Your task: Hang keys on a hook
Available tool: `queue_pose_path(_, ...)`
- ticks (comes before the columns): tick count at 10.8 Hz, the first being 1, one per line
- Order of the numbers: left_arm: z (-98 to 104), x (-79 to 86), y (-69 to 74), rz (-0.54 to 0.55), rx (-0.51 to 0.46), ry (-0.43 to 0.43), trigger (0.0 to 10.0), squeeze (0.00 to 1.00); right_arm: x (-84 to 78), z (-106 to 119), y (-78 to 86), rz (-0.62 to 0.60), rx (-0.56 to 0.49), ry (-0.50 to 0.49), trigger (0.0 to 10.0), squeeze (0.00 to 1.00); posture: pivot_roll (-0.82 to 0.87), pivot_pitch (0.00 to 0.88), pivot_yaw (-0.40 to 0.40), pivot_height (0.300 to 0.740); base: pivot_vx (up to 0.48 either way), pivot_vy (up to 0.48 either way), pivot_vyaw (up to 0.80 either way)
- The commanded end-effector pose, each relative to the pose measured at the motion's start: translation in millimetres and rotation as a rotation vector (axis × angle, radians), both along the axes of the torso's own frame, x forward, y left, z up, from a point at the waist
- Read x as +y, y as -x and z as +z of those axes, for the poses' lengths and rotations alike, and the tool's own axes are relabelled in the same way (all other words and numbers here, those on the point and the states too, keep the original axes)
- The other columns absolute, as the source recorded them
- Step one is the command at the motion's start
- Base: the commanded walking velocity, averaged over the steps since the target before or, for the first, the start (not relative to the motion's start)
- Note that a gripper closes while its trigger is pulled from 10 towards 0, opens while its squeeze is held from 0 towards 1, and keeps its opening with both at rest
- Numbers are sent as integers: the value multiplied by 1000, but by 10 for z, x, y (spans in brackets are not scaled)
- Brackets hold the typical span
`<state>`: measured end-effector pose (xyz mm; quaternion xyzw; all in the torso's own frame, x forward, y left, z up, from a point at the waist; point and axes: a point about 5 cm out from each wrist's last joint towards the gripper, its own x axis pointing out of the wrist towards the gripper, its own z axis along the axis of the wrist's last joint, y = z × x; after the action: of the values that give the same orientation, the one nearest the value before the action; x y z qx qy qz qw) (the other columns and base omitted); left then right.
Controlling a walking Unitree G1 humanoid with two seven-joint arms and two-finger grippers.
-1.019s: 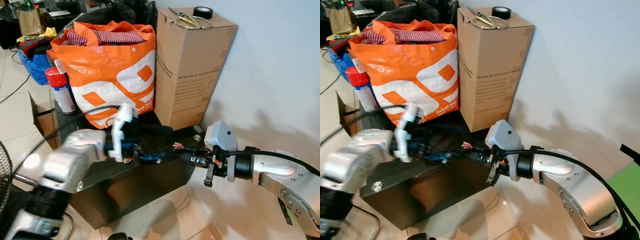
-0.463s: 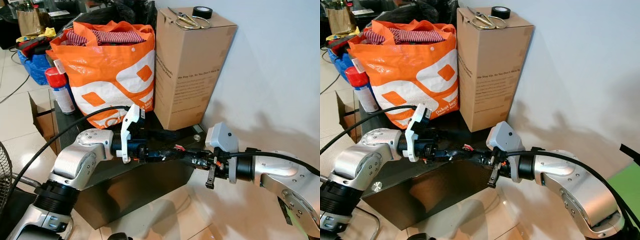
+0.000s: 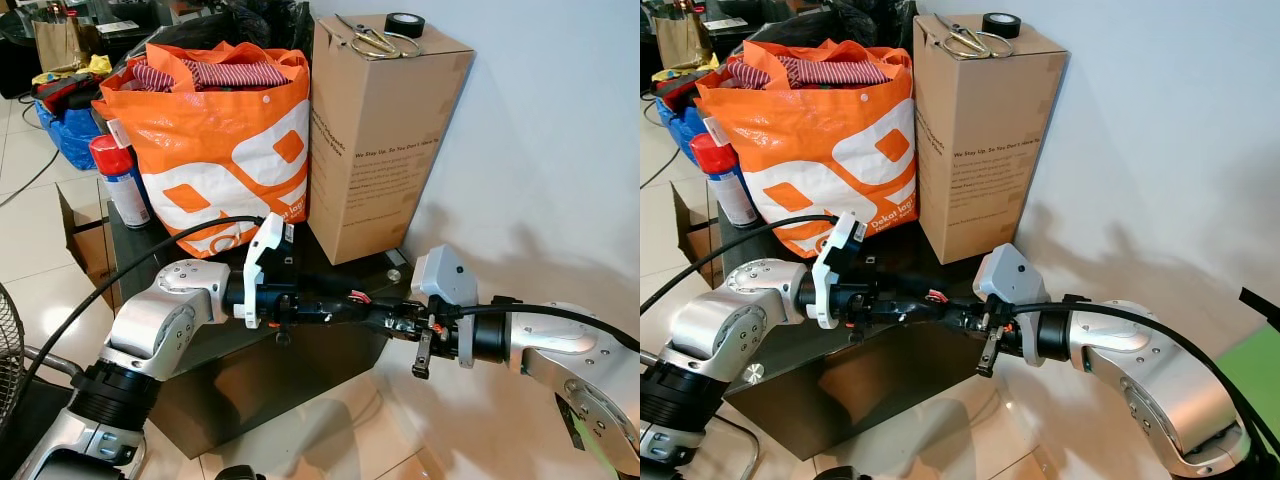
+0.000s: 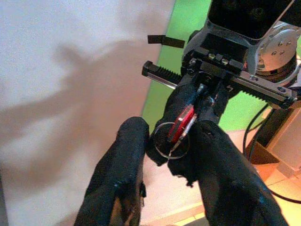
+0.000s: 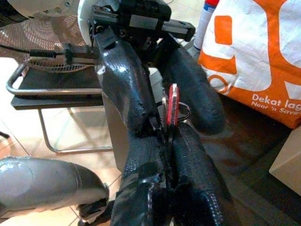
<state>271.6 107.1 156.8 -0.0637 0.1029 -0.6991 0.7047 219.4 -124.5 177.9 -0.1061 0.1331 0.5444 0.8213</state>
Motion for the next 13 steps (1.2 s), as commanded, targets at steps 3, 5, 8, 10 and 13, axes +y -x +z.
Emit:
queue_pose_path(3, 29, -50, 11, -37, -5, -12, 0, 24, 6, 49, 24, 12, -21, -10, 0, 0, -107, 0, -38, 740, 0, 0, 0)
queue_pose_path(5, 31, -32, 4, -27, -9, -15, 0, 24, 9, 50, 18, 10, -24, -9, 0, 0, -109, 0, -39, 740, 0, 0, 0)
queue_pose_path(8, 72, 73, 13, 18, -62, -60, 0, 27, -24, -4, 19, 0, -12, 18, 0, 0, -105, 0, -41, 740, 0, 0, 0)
queue_pose_path(10, 82, 164, 9, 46, -90, -101, 0, 24, -19, -22, 18, 1, -8, 21, 0, 0, -99, 0, -44, 740, 0, 0, 0)
queue_pose_path(13, 149, 273, -55, 96, -139, -136, 0, 20, -23, -31, 12, 3, -7, 25, 0, 0, -102, 0, -43, 740, 0, 0, 0)
